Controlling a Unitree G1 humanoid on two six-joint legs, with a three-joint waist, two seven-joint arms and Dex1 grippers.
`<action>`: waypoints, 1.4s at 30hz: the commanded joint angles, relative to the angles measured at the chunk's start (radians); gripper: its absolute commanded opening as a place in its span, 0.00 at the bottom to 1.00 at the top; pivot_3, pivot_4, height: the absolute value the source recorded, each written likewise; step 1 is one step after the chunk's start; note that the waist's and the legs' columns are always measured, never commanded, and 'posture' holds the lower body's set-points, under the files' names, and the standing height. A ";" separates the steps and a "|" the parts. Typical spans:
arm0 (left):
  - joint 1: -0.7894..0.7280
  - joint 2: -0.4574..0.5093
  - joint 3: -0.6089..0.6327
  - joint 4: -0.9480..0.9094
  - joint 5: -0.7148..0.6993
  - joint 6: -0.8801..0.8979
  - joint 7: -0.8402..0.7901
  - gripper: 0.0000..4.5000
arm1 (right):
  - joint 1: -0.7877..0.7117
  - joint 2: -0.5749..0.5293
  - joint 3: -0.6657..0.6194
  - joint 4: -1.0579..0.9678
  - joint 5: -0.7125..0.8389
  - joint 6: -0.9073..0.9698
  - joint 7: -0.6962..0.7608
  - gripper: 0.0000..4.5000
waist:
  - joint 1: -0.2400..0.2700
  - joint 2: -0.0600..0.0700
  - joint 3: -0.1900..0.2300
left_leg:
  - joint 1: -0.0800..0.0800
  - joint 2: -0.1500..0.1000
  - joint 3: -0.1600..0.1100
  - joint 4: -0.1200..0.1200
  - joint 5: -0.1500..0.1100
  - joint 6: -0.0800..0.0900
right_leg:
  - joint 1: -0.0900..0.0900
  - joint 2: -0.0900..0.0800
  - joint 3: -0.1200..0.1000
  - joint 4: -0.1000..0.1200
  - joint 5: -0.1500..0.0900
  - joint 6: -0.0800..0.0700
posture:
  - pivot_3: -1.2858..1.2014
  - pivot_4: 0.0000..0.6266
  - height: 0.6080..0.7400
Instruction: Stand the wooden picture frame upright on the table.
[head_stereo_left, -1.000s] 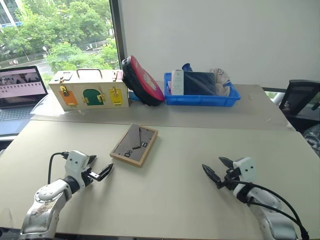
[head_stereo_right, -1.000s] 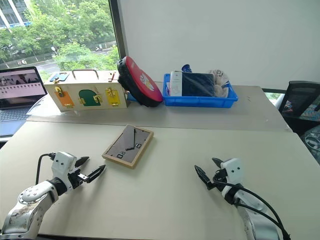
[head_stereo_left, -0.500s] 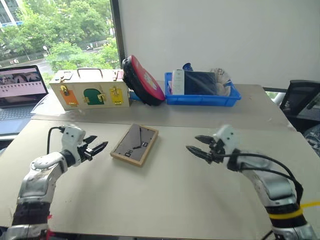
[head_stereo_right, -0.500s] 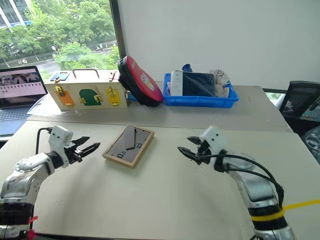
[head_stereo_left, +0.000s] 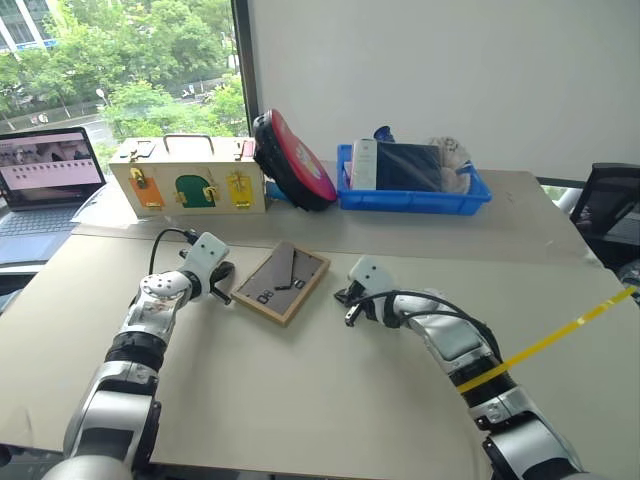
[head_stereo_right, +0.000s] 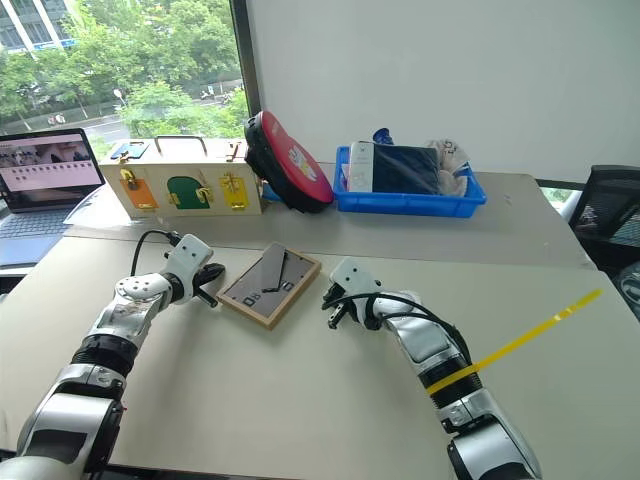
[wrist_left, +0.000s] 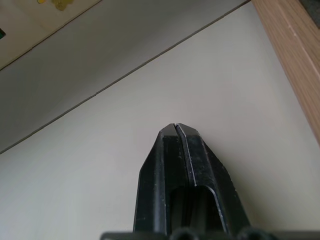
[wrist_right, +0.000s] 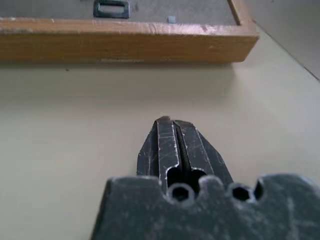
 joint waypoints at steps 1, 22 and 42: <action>0.043 -0.048 -0.021 -0.051 -0.037 0.023 -0.113 0.01 | -0.071 0.044 0.017 0.176 -0.062 -0.136 -0.010 0.01 | 0.000 0.001 -0.001 | 0.001 0.000 0.000 0.000 0.000 0.000 | 0.000 0.000 0.000 0.001 0.000 0.000 | 0.52 0.24 0.83; 0.433 0.058 -0.126 -0.766 -0.193 0.333 -0.465 0.01 | 0.264 -0.184 0.053 -0.400 -0.126 0.067 0.280 0.01 | 0.004 0.007 -0.013 | 0.001 0.000 0.000 -0.002 -0.001 0.001 | 0.002 0.000 0.000 -0.002 -0.001 0.000 | 0.52 0.24 0.83; 0.251 0.007 -0.241 -0.493 -0.024 0.168 -0.371 0.01 | 0.384 -0.277 0.030 -0.701 -0.099 0.408 0.245 0.01 | 0.014 0.011 -0.025 | 0.020 0.000 0.000 0.001 -0.005 0.002 | 0.020 0.000 0.001 -0.009 -0.008 0.006 | 0.52 0.24 0.83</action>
